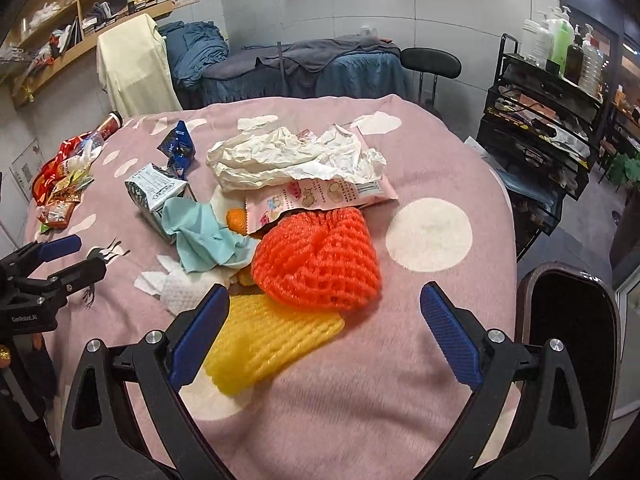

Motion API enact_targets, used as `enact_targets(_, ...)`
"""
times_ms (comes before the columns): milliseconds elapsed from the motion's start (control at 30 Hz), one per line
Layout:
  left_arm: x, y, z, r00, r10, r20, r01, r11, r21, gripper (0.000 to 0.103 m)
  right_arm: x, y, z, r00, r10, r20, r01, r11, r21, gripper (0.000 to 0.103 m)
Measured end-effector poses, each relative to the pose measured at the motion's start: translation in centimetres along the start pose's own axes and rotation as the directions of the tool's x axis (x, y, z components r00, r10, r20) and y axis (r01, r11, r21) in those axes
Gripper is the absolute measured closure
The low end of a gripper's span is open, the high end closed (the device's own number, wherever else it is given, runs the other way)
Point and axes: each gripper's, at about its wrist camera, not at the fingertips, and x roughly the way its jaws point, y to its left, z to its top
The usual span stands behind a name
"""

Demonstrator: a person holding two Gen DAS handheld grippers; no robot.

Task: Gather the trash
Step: 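Grasp the orange foam net with the right gripper, then grasp the green milk carton with the left gripper while the right holds the orange net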

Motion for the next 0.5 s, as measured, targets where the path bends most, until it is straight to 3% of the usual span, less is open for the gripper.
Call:
enact_targets(133, 1.0, -0.4, 1.6, 1.0, -0.002, 0.01, 0.001, 0.995, 0.099, 0.006, 2.1, -0.2, 1.0, 0.999, -0.014, -0.05, 0.013, 1.0, -0.013, 0.022)
enact_targets(167, 1.2, -0.6, 2.0, 1.0, -0.002, 0.01, 0.001, 0.991, 0.132, 0.006, 2.8, -0.4, 1.1, 0.998, 0.002, -0.07, -0.003, 1.0, -0.012, 0.034)
enact_targets(200, 1.5, -0.6, 2.4, 1.0, 0.004, 0.016, -0.007, 0.986, 0.166, 0.006, 3.4, -0.5, 1.1, 0.995, 0.018, -0.093, -0.019, 1.0, -0.007, 0.052)
enact_targets(267, 1.9, -0.8, 3.1, 1.0, 0.003, 0.015, -0.006, 0.97, 0.241, 0.006, 3.8, -0.9, 1.0, 0.993, 0.052, -0.11, -0.052, 0.999, 0.008, 0.065)
enact_targets(367, 2.3, -1.2, 3.9, 0.999, -0.043, 0.012, 0.035, 0.924, 0.381, 0.006, 3.0, -1.0, 1.0, 0.994, 0.076, -0.074, -0.076, 0.997, 0.011, 0.072)
enact_targets(500, 3.1, -1.8, 4.8, 0.997, -0.077, -0.032, 0.082, 0.826, 0.557, 0.006, 1.5, -1.1, 0.8, 0.995, 0.089, -0.033, -0.089, 0.996, 0.01, 0.073)
